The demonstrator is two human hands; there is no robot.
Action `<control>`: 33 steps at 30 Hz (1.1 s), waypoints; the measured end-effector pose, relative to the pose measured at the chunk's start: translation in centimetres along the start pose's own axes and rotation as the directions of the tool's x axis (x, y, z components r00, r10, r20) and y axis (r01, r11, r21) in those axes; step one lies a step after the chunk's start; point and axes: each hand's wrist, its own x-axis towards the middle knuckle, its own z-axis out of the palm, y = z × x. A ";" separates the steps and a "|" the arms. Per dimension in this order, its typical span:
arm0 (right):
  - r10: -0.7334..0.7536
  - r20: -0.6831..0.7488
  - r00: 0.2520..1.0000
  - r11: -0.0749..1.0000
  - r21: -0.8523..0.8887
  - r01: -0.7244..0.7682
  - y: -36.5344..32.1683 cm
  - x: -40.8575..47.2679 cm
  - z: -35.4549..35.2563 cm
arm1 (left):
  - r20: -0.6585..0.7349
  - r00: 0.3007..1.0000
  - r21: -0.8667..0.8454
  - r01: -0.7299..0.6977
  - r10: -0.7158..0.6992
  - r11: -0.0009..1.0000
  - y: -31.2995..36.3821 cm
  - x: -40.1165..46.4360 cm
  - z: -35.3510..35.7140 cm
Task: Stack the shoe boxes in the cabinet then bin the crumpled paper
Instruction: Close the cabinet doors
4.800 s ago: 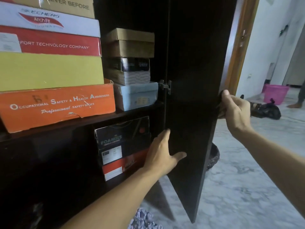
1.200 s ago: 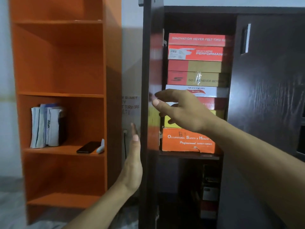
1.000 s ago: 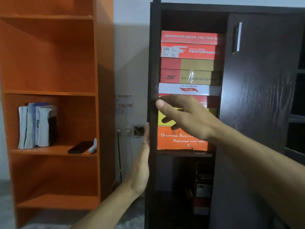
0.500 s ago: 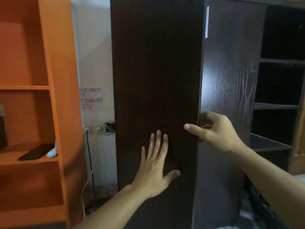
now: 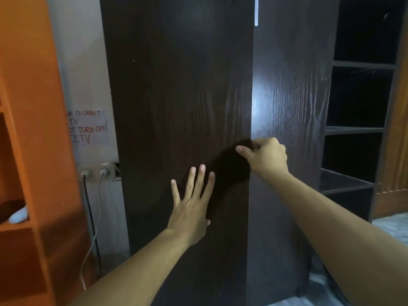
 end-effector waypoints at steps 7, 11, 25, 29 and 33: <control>0.054 0.067 0.996 0.998 0.007 -0.055 -0.1 2.4 2.0 | 0.006 0.999 0.091 0.032 -0.033 0.995 -0.2 1.9 1.1; 0.060 0.083 0.995 0.998 0.002 -0.061 -0.2 3.3 2.9 | 0.038 0.999 0.125 0.013 -0.018 0.992 -0.9 2.4 1.4; -0.143 0.364 0.920 0.847 -0.436 0.304 2.4 1.3 6.6 | 0.210 0.977 0.175 -0.004 -0.033 0.985 -2.2 3.6 2.2; -0.129 0.483 0.866 0.814 -0.448 0.371 3.3 1.8 5.8 | 0.263 0.963 0.161 0.014 -0.056 0.987 -1.9 4.0 1.7; -0.134 0.536 0.833 0.822 -0.409 0.395 4.4 1.9 4.4 | 0.282 0.956 0.142 0.041 -0.080 0.989 -0.8 3.9 1.0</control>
